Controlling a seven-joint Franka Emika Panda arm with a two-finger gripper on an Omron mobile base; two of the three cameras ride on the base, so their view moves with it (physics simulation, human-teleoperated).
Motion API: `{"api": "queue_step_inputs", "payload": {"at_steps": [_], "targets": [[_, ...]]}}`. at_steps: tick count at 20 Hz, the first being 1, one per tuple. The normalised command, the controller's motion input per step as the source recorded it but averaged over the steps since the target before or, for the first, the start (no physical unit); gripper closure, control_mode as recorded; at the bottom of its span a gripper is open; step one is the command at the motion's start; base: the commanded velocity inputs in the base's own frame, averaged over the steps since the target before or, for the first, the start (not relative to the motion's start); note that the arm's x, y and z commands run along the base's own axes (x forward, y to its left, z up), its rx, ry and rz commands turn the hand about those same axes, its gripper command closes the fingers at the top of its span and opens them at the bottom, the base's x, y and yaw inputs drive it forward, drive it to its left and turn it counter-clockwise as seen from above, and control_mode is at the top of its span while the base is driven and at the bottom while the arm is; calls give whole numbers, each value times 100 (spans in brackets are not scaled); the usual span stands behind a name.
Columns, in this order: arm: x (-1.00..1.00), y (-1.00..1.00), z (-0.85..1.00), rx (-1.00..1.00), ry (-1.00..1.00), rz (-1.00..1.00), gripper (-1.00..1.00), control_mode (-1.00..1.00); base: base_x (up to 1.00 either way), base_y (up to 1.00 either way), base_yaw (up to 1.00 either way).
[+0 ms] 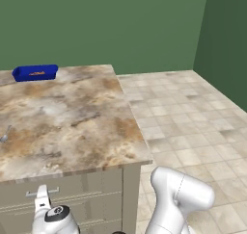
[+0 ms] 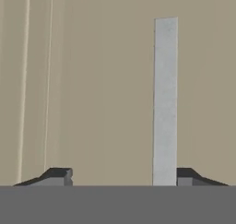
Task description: Take the tongs from the drawer on the left and place them on the dining counter next to the tray containing the hot dog.
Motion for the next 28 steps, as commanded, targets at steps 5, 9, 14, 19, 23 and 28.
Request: {"api": "queue_step_inputs", "payload": {"at_steps": [5, 9, 14, 19, 23, 28], "targets": [[0, 0, 0, 0, 0, 0, 100, -100, 0, 0, 0], [0, 0, 0, 0, 0, 0, 100, -100, 0, 0, 0], [0, 0, 0, 0, 0, 0, 100, -100, 0, 0, 0], [0, 0, 0, 0, 0, 0, 100, -100, 0, 0, 0], [-7, 0, 0, 0, 0, 0, 100, -100, 0, 0, 0], [-61, 0, 0, 0, -1, 0, 100, -100, 0, 0, 0]]}}
